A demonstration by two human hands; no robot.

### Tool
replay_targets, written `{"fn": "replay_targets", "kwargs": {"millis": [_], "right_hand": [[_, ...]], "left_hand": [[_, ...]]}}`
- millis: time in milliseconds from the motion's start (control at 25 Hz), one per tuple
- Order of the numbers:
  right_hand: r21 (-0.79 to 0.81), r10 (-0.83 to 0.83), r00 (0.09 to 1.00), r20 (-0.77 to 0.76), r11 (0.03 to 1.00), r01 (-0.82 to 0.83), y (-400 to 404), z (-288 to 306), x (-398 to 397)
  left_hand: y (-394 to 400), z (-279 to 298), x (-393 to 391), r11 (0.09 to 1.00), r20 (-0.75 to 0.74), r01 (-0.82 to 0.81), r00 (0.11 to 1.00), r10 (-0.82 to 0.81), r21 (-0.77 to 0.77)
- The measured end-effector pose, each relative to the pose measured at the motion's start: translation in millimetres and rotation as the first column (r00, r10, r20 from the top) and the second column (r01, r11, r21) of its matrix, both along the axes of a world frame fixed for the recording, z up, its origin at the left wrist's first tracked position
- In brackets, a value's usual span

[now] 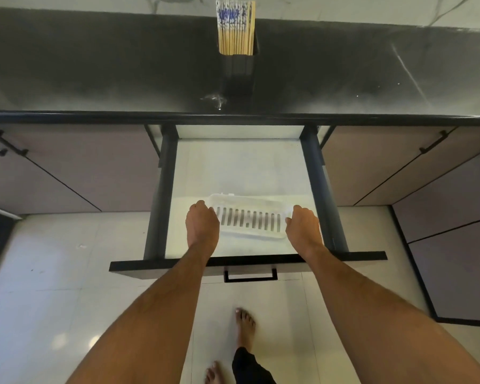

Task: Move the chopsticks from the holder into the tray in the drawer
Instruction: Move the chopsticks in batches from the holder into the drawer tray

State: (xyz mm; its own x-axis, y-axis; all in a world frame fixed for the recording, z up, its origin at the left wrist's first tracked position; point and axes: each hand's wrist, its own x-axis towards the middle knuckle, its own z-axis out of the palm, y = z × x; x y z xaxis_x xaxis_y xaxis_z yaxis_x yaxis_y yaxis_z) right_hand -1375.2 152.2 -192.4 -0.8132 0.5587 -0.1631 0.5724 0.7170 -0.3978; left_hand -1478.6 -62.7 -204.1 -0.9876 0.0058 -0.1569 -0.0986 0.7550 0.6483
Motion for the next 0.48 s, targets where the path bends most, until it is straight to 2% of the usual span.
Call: {"fn": "replay_targets", "kwargs": {"millis": [160, 480], "right_hand": [[-0.040, -0.037, 0.988, 0.149, 0.998, 0.043, 15.7, -19.2, -17.5], [-0.082, -0.049, 0.989, 0.139, 0.995, 0.061, 21.2, -28.2, -40.0]], "left_hand": [[11.4, -22.0, -25.3, 0.998, 0.134, -0.057, 0.989, 0.060, -0.023], [10.3, -38.3, -32.0, 0.994, 0.225, -0.081, 0.970, 0.096, -0.077]]}}
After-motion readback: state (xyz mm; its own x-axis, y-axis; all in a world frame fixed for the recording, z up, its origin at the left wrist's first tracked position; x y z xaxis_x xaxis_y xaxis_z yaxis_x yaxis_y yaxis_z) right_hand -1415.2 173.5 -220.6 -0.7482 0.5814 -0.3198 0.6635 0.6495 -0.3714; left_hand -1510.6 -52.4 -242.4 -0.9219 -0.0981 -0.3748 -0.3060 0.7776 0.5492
